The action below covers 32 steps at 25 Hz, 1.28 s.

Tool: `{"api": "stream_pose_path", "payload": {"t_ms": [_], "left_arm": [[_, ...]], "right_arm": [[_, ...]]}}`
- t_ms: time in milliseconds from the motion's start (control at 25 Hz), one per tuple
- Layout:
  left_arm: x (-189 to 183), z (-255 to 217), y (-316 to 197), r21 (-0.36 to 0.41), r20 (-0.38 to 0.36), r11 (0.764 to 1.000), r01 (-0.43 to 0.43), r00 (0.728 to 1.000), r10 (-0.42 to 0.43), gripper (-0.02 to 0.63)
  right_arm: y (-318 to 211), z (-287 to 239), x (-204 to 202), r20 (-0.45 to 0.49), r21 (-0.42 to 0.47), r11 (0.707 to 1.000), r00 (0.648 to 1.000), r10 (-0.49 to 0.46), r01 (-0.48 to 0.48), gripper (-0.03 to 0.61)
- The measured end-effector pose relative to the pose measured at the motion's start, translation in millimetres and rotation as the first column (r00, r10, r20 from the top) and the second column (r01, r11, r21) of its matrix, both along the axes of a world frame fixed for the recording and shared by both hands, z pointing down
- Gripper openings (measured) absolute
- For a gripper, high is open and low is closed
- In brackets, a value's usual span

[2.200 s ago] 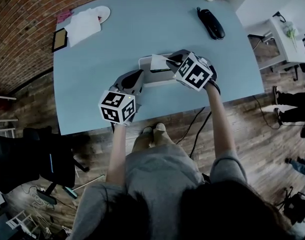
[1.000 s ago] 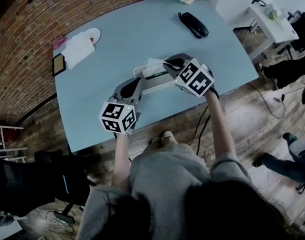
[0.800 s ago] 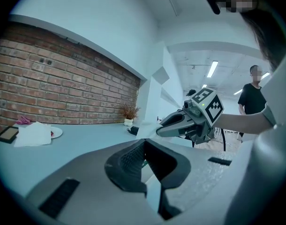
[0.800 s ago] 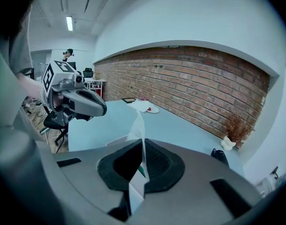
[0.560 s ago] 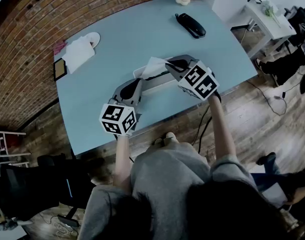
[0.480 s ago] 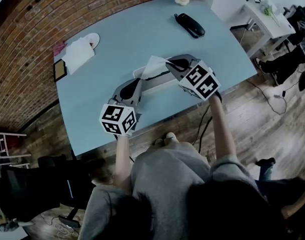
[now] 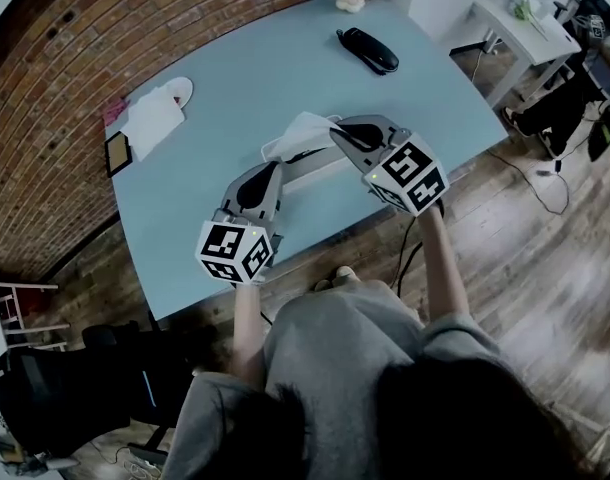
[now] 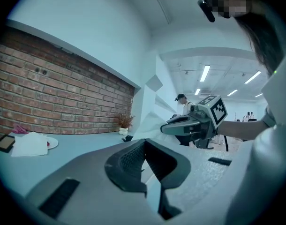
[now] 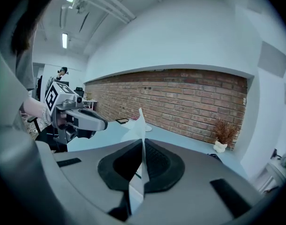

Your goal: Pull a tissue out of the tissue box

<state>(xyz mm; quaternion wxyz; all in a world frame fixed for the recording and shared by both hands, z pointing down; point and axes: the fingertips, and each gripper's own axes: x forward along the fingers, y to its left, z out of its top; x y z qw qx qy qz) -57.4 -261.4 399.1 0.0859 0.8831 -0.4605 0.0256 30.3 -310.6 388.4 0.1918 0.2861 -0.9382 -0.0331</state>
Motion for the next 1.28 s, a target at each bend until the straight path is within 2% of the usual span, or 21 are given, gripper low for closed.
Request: {"api": "stream_pose_path", "payload": {"t_ms": [360, 600, 1280], "left_arm": [[8, -10, 17, 0.043, 0.000, 0.999, -0.005, 1.000, 0.005, 0.003], [8, -15, 27, 0.060, -0.003, 0.998, 0.006, 1.000, -0.006, 0.003], [13, -22, 46, 0.079, 0.019, 0.997, 0.011, 1.000, -0.013, 0.003]], "right_arm": [[19, -9, 6, 0.139, 0.020, 0.999, 0.989, 0.045, -0.048, 0.001], [32, -10, 10, 0.196, 0.019, 0.997, 0.978, 0.066, -0.071, 0.000], [55, -15, 16, 0.231, 0.034, 0.997, 0.971, 0.057, -0.067, 0.000]]}}
